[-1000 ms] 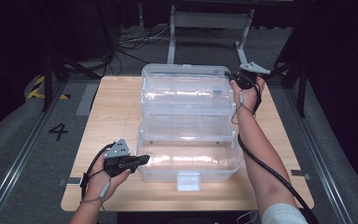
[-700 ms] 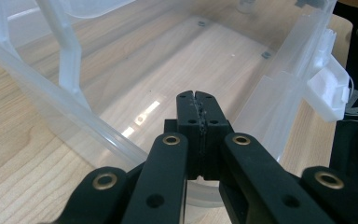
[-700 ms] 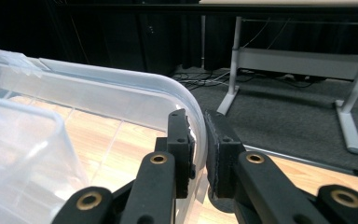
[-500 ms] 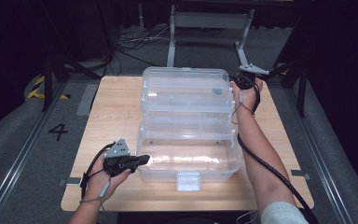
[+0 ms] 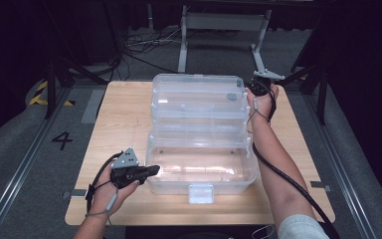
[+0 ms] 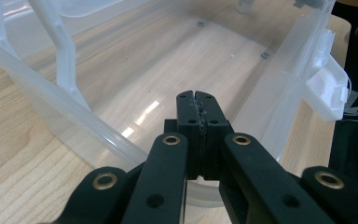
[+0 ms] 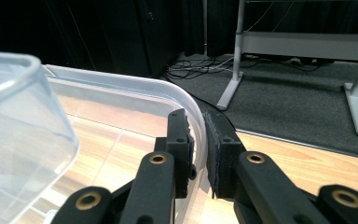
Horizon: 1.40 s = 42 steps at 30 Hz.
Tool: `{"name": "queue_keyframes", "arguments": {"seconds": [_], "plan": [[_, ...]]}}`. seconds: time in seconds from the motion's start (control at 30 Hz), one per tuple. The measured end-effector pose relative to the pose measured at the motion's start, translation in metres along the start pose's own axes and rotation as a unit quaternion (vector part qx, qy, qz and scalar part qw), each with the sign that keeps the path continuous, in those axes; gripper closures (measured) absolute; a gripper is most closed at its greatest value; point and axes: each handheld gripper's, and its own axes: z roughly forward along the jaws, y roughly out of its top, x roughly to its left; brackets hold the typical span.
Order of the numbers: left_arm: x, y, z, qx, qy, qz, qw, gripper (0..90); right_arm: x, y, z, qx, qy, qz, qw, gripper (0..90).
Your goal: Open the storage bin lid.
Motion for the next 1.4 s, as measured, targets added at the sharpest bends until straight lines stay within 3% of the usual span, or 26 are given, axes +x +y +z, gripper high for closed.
{"name": "queue_keyframes", "arguments": {"seconds": [0.97, 1.3, 1.4], "plan": [[0.000, 0.002, 0.000, 0.008, -0.003, -0.004, 1.0000, 88.8, -0.006, -0.010, 0.007, 0.022, 0.001, 0.014, 0.9997, 80.7], [0.003, 0.010, -0.004, 0.000, 0.004, 0.004, 1.0000, 82.7, -0.006, 0.006, -0.015, -0.005, 0.006, 0.004, 1.0000, 74.7], [0.010, 0.017, -0.013, -0.016, 0.001, -0.003, 0.9999, 82.0, -0.007, 0.014, -0.033, -0.017, 0.012, -0.008, 0.9998, 72.7]]}}
